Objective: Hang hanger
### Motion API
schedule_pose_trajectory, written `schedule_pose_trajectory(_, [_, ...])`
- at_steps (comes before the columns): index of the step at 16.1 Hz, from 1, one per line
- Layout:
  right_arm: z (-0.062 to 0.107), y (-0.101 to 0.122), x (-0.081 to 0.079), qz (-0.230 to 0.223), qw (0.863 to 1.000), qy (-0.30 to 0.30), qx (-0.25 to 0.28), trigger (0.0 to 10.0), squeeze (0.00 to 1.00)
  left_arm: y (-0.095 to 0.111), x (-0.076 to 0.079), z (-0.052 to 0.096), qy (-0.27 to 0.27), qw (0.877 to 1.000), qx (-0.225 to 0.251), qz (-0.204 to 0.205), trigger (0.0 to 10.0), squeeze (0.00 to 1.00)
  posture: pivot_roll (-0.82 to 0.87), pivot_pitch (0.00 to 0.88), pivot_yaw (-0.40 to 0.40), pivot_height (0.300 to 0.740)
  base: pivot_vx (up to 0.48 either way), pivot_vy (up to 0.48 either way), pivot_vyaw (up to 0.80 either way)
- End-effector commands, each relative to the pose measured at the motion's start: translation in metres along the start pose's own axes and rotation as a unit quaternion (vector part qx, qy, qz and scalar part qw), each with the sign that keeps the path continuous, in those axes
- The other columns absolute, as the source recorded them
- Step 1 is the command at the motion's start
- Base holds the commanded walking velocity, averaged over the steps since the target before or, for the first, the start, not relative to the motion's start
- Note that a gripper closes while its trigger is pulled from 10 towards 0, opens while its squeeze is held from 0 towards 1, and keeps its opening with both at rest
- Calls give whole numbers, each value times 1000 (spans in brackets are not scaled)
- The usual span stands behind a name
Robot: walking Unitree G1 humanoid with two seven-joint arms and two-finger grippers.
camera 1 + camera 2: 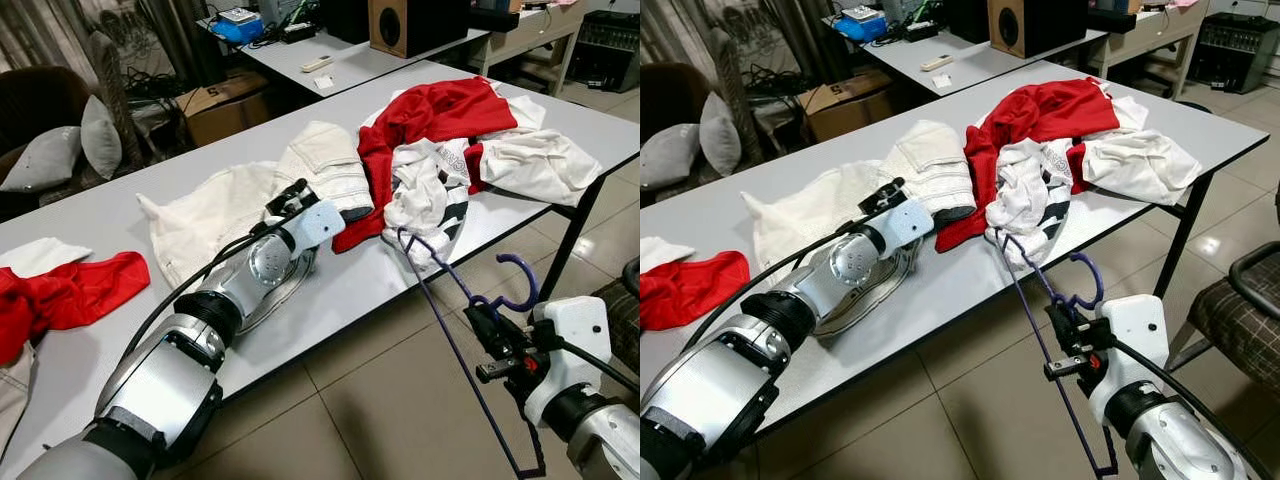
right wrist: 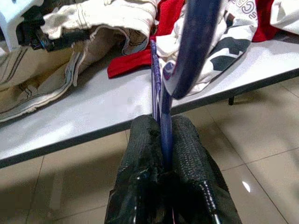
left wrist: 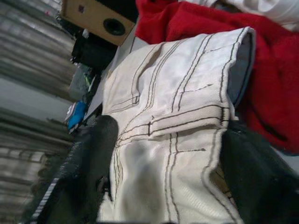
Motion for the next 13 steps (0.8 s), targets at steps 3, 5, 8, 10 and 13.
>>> schedule_pose_trajectory(3, [5, 1, -4, 12, 1000, 15, -12, 10000, 0, -12, -17, 2, 37, 999, -16, 19, 0, 0, -290, 0, 150, 740, 0, 0, 0])
schedule_pose_trajectory(5, [7, 1, -4, 16, 999, 22, -20, 10000, 0, -16, -19, 4, 30, 998, -12, 54, 0, 0, -291, 0, 127, 740, 0, 0, 0])
schedule_pose_trajectory(8, [6, 1, -5, 24, 999, 34, -32, 10000, 0, -23, -2, 10, -36, 997, -8, 72, 0, 0, -283, 0, 95, 740, 0, 0, 0])
schedule_pose_trajectory(10, [2, 4, -5, 34, 998, 49, -38, 10000, 0, -33, -19, 10, 13, 999, -44, 29, 0, 0, -281, 0, 65, 740, 0, 0, 0])
schedule_pose_trajectory(13, [2, 6, -5, 40, 997, 55, -42, 10000, 0, -30, -16, 9, -45, 998, -47, 8, 0, 0, -277, 0, 53, 740, 0, 0, 0])
Point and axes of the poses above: a point about 5 cm out from each wrist's last joint towards the gripper, its own z axis pointing back from the gripper into the wrist, its own y axis along the axis of the wrist's last joint, x = y × z, the point moved 1 cm from there along -z, pointing out of the wrist towards the gripper, and after that the axes turned 13 degrees about -z, right-handed, at the moved point
